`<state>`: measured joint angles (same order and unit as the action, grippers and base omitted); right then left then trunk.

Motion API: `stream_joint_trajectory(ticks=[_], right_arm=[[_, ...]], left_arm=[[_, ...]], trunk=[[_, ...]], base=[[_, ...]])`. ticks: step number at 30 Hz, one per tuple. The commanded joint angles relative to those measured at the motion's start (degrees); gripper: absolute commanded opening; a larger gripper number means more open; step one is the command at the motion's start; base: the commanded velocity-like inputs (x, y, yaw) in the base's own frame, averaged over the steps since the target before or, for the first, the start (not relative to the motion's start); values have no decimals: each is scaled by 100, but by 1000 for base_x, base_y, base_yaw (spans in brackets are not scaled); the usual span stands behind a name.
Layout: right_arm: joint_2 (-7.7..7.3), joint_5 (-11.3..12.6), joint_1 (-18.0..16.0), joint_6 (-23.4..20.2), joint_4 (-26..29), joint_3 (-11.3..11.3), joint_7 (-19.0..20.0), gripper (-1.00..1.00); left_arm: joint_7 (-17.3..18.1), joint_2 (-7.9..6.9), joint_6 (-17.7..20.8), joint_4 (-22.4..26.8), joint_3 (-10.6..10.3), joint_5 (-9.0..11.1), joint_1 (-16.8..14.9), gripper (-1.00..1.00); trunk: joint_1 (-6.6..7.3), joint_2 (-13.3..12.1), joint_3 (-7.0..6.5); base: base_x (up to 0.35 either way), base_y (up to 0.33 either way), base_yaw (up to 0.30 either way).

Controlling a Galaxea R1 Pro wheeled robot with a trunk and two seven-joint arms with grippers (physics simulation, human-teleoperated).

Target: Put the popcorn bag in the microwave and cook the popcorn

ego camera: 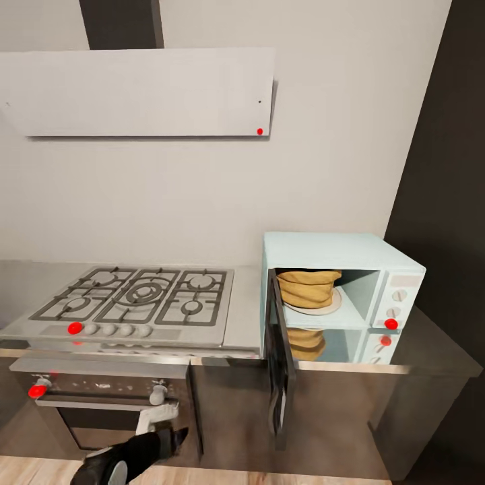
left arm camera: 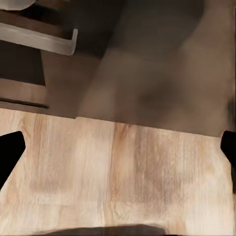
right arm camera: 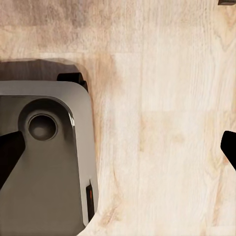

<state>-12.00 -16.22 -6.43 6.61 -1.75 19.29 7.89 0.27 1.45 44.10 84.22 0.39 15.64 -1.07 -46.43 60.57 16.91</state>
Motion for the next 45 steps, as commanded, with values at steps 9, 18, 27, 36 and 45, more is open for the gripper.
stream_joint_trajectory(ticks=[9, 18, 27, 36, 45], right_arm=[[-4, -48, -8, 34, -19, 49, 11, 100], [-4, -96, -8, 34, -19, 49, 11, 100], [-3, -140, -8, 32, -19, 46, 13, 100], [-4, -145, -8, 31, -19, 46, 19, 100], [-4, -136, -8, 41, -19, 49, 11, 100]], left_arm=[[61, 59, 660, 198, -4, 46, -814, 100], [1583, 58, 736, 244, -114, 45, -1179, 100], [2580, 65, 689, 310, -1208, 36, -1185, 100], [3174, 88, 624, 332, -1261, 18, -1189, 100], [3167, 301, 77, 324, -1261, -12, -1402, 100]], trunk=[[0, 5, 7], [0, 5, 7], [0, 5, 7], [0, 5, 7], [0, 5, 7]], base=[[0, 0, 0], [0, 0, 0], [0, 0, 0], [0, 0, 0], [0, 0, 0]])
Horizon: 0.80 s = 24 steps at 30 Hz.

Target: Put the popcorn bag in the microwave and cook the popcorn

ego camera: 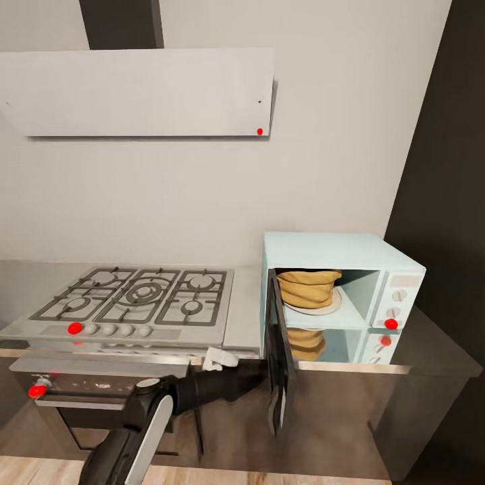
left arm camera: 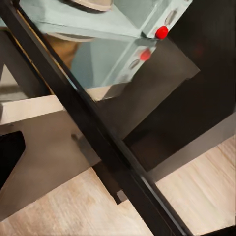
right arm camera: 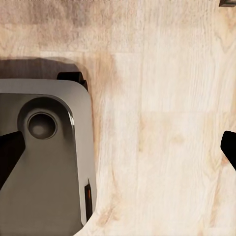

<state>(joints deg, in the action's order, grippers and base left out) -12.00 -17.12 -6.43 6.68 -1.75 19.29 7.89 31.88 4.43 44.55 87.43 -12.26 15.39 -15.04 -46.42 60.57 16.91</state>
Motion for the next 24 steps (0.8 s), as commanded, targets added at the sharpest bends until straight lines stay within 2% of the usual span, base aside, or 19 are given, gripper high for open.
stream_joint_trajectory(ticks=[1, 3, 4, 5, 6, 7, 12, 16, 20, 24], right_arm=[[-4, -43, -8, 39, -19, 49, 11, 100], [-4, -36, -8, 126, -19, 49, 6, 100], [-4, -25, -8, 207, -19, 49, 3, 100], [-4, -22, -8, 217, -19, 49, 2, 100], [-1, -21, -8, 220, -19, 49, 2, 100], [3, -20, -8, 226, -19, 49, 2, 100], [-3, -20, -8, 228, -19, 49, -12, 100], [-3, -20, -8, 231, -19, 49, -16, 100], [-4, -20, -8, 237, -19, 49, -20, 100], [-4, -20, -8, 237, -19, 49, -30, 100]], left_arm=[[4, 23, -7, 2, 5, 10, -61, 100], [3, 46, -92, -1, -2, 3, -172, 100], [21, 51, -499, -11, -36, 0, -216, 100], [25, 50, -585, -20, -145, 0, -222, 100], [26, 49, -621, -28, -267, 0, -224, 100], [28, 55, -661, -14, -530, -1, -227, 100], [21, 66, -667, -32, -655, -14, -228, 100], [-25, 71, -673, -47, -1027, -26, -228, 100], [-40, 71, -677, -57, -1088, -62, -228, 100], [-45, 69, -710, -67, -1094, -195, -228, 100]], trunk=[[0, 5, 7], [0, 5, 7], [0, 5, 7], [0, 5, 7], [0, 5, 7], [0, 5, 7], [0, 5, 7], [0, 5, 7], [0, 5, 7], [0, 5, 7]], base=[[0, 0, 0], [0, 0, -9], [0, 0, -186], [0, 0, -214], [0, 0, -224], [0, 0, -239], [0, 0, -242], [0, 0, -243], [0, 0, -243], [0, 0, -243]])
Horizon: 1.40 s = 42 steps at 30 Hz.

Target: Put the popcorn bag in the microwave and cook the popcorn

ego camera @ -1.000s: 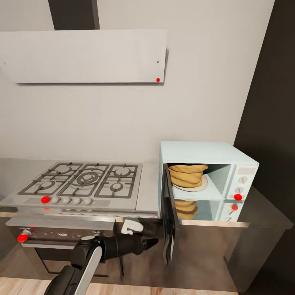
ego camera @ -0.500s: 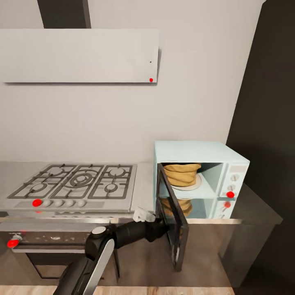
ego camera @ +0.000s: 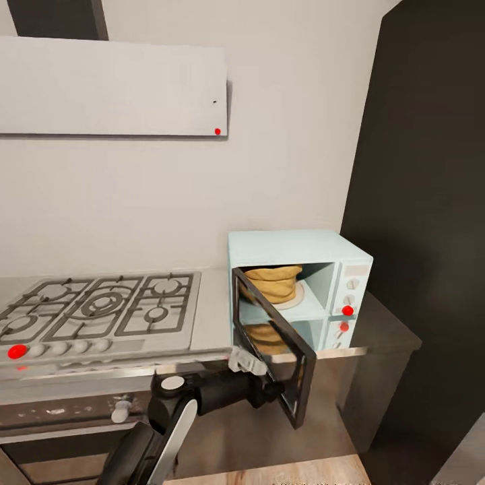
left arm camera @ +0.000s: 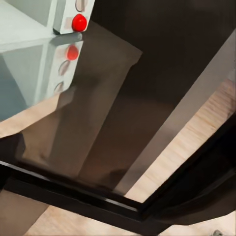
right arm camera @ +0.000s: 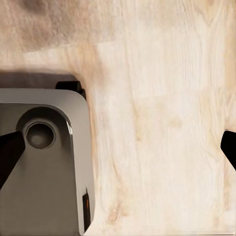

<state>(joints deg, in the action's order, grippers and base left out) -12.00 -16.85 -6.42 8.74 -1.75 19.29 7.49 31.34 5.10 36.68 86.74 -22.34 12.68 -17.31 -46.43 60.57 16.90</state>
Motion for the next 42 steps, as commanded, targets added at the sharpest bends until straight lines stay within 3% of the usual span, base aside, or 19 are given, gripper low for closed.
stream_joint_trajectory(ticks=[1, 8, 14, 19, 27, 35, 36, 37, 39, 42], right_arm=[[-4, -47, -9, 32, -19, 49, 2, 100], [-4, -58, -9, 40, -19, 49, -19, 100], [-4, -76, -9, 40, -19, 37, -19, 100], [-4, -82, -9, 41, -19, 32, -18, 100], [-10, -82, -9, 47, -17, 31, -19, 100], [-21, -79, -9, 49, -11, 46, -19, 100], [-21, -75, -9, 49, -11, 48, -23, 100], [-26, -74, -9, 49, -10, 48, -33, 100], [-29, -66, -9, 49, -10, 53, -42, 100], [-23, -57, -9, 49, -10, 54, -45, 100]], left_arm=[[7, 1, 68, -1, -86, 64, -1, 100], [-5, 6, 33, -6, -79, -214, -1, 100], [0, 50, -359, -7, -72, -230, -1, 100], [-350, 67, -396, -6, -85, -214, -1, 100], [-409, 84, -407, 1, -111, -204, -1, 100], [-420, 210, -407, -8, -581, -209, -1, 100], [-435, 254, -407, -13, -793, -218, -1, 100], [-544, 277, -407, -15, -1064, -231, -1, 100], [-853, 298, -407, -16, -1269, -229, -1, 100], [-1084, 314, -407, -18, -1342, -223, -1, 100]], trunk=[[0, 5, 8], [0, 5, 8], [0, 5, 8], [0, 5, 8], [0, 5, 8], [0, 5, 8], [0, 5, 8], [0, 5, 8], [0, 5, 8], [0, 5, 8]], base=[[0, 0, -243], [0, 0, -208], [0, 0, -18], [36, 0, 0], [178, 0, 0], [87, 0, 0], [2, 0, 0], [0, 0, 0], [0, 0, 0], [0, 0, 0]])
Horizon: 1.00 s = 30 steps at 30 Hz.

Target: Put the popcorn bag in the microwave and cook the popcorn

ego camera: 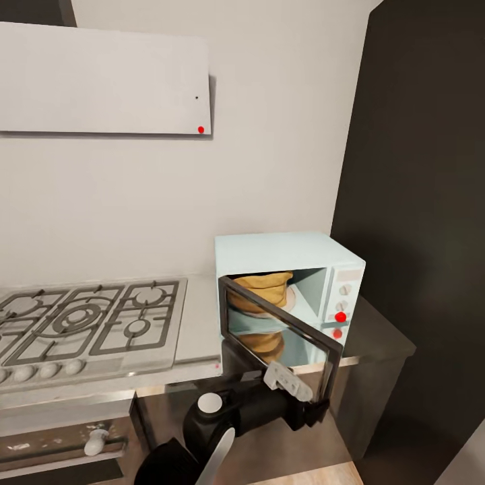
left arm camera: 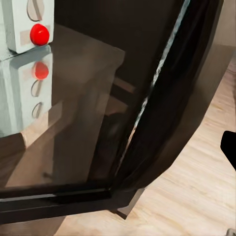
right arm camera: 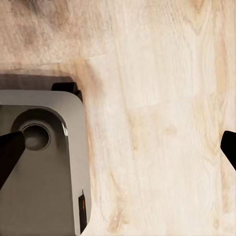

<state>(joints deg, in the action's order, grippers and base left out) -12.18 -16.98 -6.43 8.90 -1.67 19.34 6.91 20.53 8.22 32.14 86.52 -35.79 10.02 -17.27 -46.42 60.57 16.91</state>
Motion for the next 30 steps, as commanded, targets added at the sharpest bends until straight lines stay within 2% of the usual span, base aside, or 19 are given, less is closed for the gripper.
stream_joint_trajectory(ticks=[1, 5, 18, 30], right_arm=[[-4, -43, -7, 33, -18, 51, -2, 100], [5, -41, -7, 33, -18, 52, -188, 100], [12, -39, -7, 33, -18, 44, -208, 100], [14, -51, -7, 33, -18, 44, -208, 100]], left_arm=[[-22, 3, 47, 0, 0, 44, -4, 100], [-40, 4, 39, 0, -5, 44, -4, 100], [-41, 3, 20, -37, 2, 36, -4, 100], [-44, 4, -171, -47, 2, 40, -4, 100]], trunk=[[0, 5, 7], [0, 5, 7], [0, 5, 7], [0, 5, 7]], base=[[0, 0, 0], [0, 0, 0], [5, 0, 0], [127, 0, 0]])
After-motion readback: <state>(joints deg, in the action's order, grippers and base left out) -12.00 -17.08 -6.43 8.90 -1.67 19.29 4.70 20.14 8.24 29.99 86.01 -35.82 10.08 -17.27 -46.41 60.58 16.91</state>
